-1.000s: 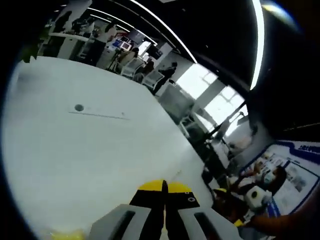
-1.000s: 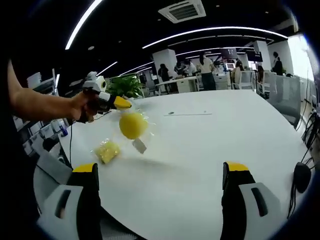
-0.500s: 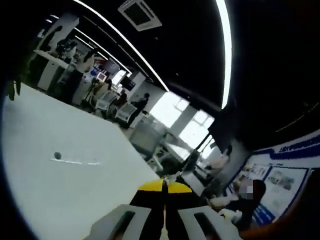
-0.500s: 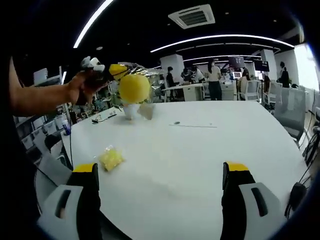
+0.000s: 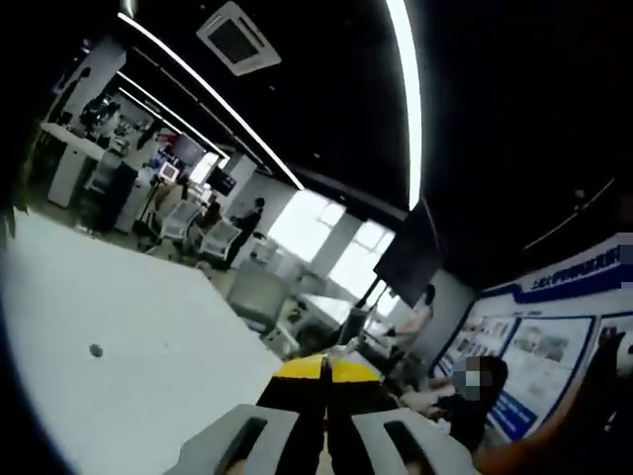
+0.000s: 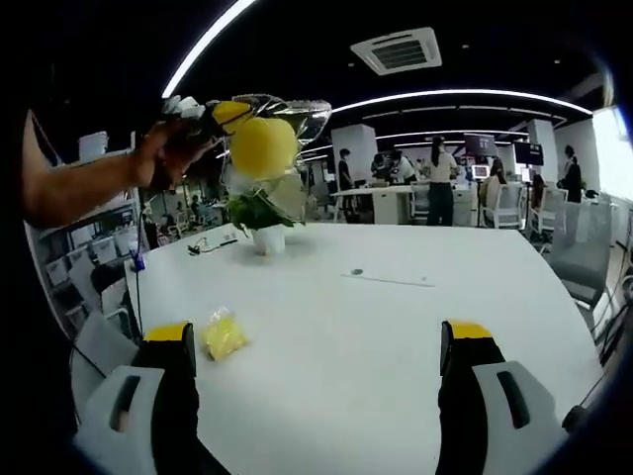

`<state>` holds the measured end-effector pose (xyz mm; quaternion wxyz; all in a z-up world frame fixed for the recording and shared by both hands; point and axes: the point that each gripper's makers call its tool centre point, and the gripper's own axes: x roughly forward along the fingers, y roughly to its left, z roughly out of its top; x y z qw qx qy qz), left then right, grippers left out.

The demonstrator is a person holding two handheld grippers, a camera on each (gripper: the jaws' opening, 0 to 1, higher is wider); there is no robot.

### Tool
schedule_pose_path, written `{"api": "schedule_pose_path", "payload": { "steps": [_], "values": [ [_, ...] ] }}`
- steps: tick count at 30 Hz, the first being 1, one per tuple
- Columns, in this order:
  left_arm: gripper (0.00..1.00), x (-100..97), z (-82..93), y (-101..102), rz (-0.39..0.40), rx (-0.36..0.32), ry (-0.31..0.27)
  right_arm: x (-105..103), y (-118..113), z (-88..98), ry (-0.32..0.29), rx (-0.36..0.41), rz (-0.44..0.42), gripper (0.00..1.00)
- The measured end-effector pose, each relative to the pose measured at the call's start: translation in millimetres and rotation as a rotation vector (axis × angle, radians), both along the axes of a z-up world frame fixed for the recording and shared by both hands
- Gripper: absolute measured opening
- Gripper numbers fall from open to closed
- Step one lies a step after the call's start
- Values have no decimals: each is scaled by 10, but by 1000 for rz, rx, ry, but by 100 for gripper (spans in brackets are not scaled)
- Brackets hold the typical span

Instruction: Compare the silicone blocks by pressing each to a similar depth, holding the contact briefly, and releasing to observe deformation and rebound differences across the visible hardness samples.

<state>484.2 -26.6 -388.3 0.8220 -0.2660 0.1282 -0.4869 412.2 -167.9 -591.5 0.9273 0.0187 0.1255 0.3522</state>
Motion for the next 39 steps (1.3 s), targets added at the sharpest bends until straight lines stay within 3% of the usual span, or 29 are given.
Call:
{"api": "schedule_pose_path", "payload": {
  "steps": [10,12,14,19,28,34,39],
  "values": [
    [0,-134,358,96,-6,-43,-46,79,134,265,-49,26,53,97],
    [0,-118,151,114,-9,3,28,81,191,366,-90,14,72,96],
    [0,-202,29,54,-27,79,-17,85,254,443,-100,9,93,96],
    [0,-306,-52,-74,-63,104,-23,109,353,567,-117,10,134,96],
    [0,-401,-56,-172,-94,106,-43,80,498,846,-154,50,200,97],
    [0,-448,-26,-151,-107,86,-39,84,551,960,-147,87,243,97],
    [0,-537,4,-140,-121,72,-40,78,612,1114,-130,179,293,97]
  ]
}}
